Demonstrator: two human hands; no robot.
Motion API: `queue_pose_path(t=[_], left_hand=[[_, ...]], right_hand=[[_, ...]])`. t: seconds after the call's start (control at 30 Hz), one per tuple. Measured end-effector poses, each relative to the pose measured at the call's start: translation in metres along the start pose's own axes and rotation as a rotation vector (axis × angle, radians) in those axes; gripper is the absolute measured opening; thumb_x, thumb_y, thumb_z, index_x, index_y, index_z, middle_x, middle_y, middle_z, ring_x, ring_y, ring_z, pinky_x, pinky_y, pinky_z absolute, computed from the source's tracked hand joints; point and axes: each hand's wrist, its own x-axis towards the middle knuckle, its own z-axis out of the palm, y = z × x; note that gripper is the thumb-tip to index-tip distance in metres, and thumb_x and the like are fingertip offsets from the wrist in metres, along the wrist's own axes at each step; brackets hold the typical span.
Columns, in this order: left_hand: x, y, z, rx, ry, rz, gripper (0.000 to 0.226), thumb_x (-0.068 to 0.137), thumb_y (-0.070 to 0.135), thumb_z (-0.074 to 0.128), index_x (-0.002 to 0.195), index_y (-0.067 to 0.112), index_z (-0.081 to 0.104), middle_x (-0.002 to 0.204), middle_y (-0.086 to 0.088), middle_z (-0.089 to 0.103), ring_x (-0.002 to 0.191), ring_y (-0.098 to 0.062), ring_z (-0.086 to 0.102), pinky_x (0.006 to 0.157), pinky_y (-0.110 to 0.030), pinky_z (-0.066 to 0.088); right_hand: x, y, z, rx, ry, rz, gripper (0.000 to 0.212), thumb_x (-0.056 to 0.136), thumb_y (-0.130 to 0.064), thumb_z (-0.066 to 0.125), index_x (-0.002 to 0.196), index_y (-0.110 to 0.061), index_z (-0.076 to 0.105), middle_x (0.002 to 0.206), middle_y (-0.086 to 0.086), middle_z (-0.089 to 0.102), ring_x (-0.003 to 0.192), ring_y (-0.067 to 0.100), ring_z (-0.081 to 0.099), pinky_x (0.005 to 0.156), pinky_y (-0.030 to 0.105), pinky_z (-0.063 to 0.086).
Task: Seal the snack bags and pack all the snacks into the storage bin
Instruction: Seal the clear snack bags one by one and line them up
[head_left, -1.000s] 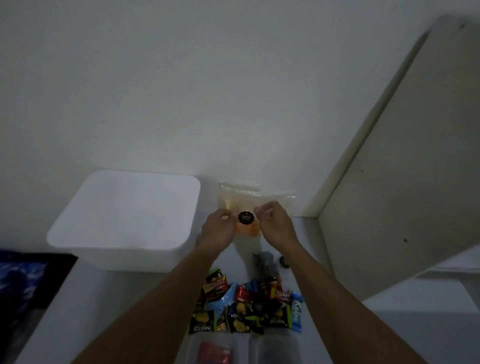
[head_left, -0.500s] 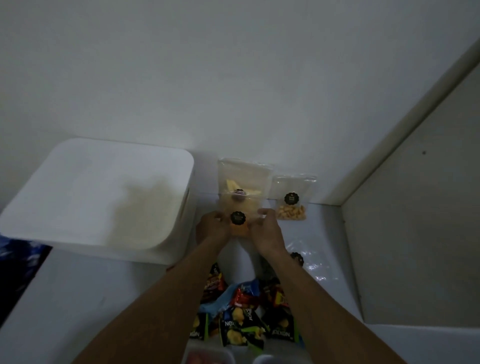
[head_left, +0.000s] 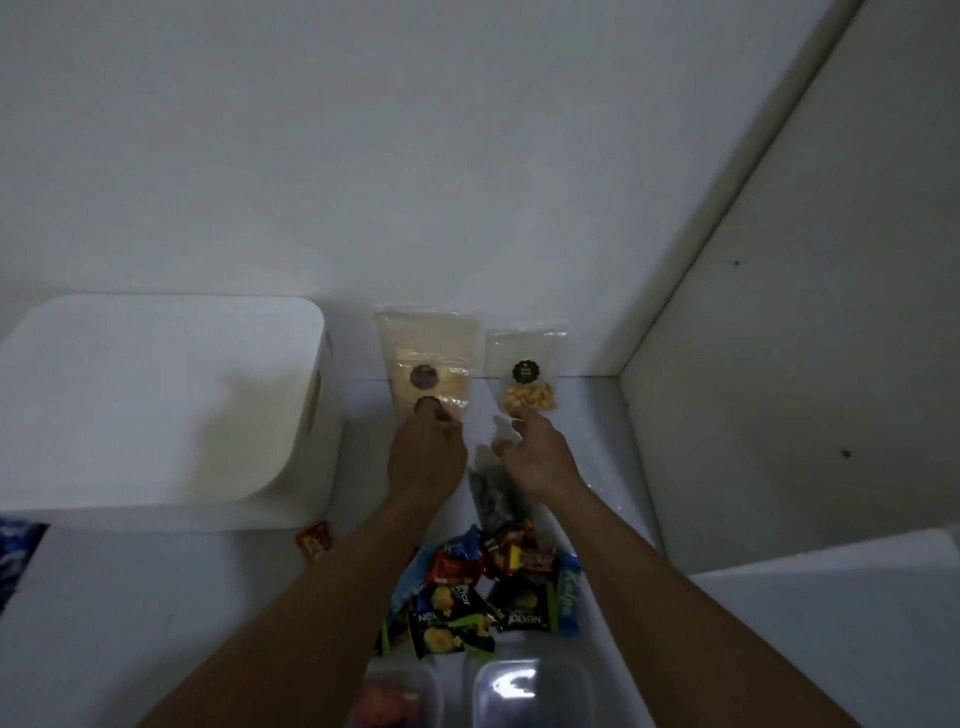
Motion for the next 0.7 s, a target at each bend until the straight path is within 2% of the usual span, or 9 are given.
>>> queue_pose_path(t=[0.1,0.2,0.3,0.37,0.47,0.57,0.63,0.7], left_hand=[[-0.003,0.009,0.021,0.148,-0.252,0.174,0.017,0.095,0.031,0.059,0.108,0.019,0.059,0.099,-0.001,0.063,0.092,-0.018,0.061,0.071,-0.030,0.048],[-0.004,0.017,0.045,0.339,-0.409,0.297,0.040,0.093,0.033,0.062,0.130,0.021,0.053,0.124,-0.007,0.060,0.114,-0.025,0.057,0.090,-0.036,0.048],[-0.006,0.019,0.065,0.473,-0.525,0.266,0.060,0.092,0.031,0.062,0.147,0.021,0.039,0.144,-0.009,0.049,0.130,-0.028,0.047,0.103,-0.036,0.042],[-0.008,0.015,0.075,0.490,-0.564,0.202,0.068,0.090,0.032,0.063,0.151,0.022,0.033,0.151,-0.008,0.043,0.136,-0.028,0.042,0.110,-0.039,0.038],[-0.011,0.014,0.078,0.441,-0.520,0.120,0.068,0.088,0.032,0.065,0.149,0.026,0.036,0.146,-0.006,0.048,0.133,-0.027,0.046,0.110,-0.043,0.039],[-0.015,0.018,0.070,0.385,-0.496,0.074,0.058,0.086,0.026,0.065,0.141,0.027,0.046,0.141,-0.003,0.052,0.127,-0.025,0.050,0.106,-0.042,0.042],[-0.019,0.023,0.060,0.326,-0.479,0.045,0.047,0.085,0.024,0.067,0.130,0.028,0.055,0.132,-0.001,0.058,0.118,-0.024,0.056,0.100,-0.040,0.048],[-0.024,0.030,0.046,0.271,-0.473,0.031,0.030,0.083,0.021,0.068,0.111,0.030,0.063,0.118,-0.001,0.065,0.105,-0.023,0.062,0.092,-0.040,0.053]], right_hand=[[-0.011,0.022,-0.013,-0.181,-0.014,0.024,0.059,0.093,-0.020,0.060,0.147,-0.016,0.038,0.140,0.011,0.053,0.126,0.028,0.052,0.100,0.033,0.043],[-0.017,0.045,-0.023,-0.299,0.017,0.055,0.054,0.089,-0.023,0.062,0.139,-0.014,0.044,0.134,0.013,0.054,0.126,0.031,0.048,0.099,0.038,0.045],[-0.022,0.068,-0.030,-0.489,0.003,0.144,0.061,0.087,-0.024,0.063,0.143,-0.019,0.039,0.146,0.014,0.037,0.137,0.036,0.030,0.110,0.050,0.034],[-0.025,0.081,-0.032,-0.510,-0.024,0.201,0.066,0.086,-0.022,0.064,0.145,-0.020,0.034,0.147,0.017,0.031,0.134,0.039,0.032,0.108,0.050,0.036],[-0.028,0.093,-0.033,-0.394,-0.018,0.230,0.072,0.087,-0.017,0.063,0.148,-0.016,0.024,0.141,0.022,0.036,0.127,0.040,0.043,0.104,0.042,0.041],[-0.035,0.091,-0.040,-0.301,0.099,0.197,0.060,0.089,-0.007,0.058,0.142,-0.008,0.031,0.128,0.023,0.052,0.117,0.037,0.053,0.089,0.033,0.045],[-0.045,0.083,-0.046,-0.244,0.161,0.159,0.052,0.089,-0.003,0.056,0.137,-0.005,0.037,0.118,0.020,0.060,0.103,0.032,0.059,0.073,0.028,0.044],[-0.057,0.069,-0.055,-0.149,0.187,0.137,0.045,0.087,-0.001,0.056,0.131,-0.005,0.044,0.109,0.015,0.062,0.089,0.025,0.058,0.068,0.027,0.044]])
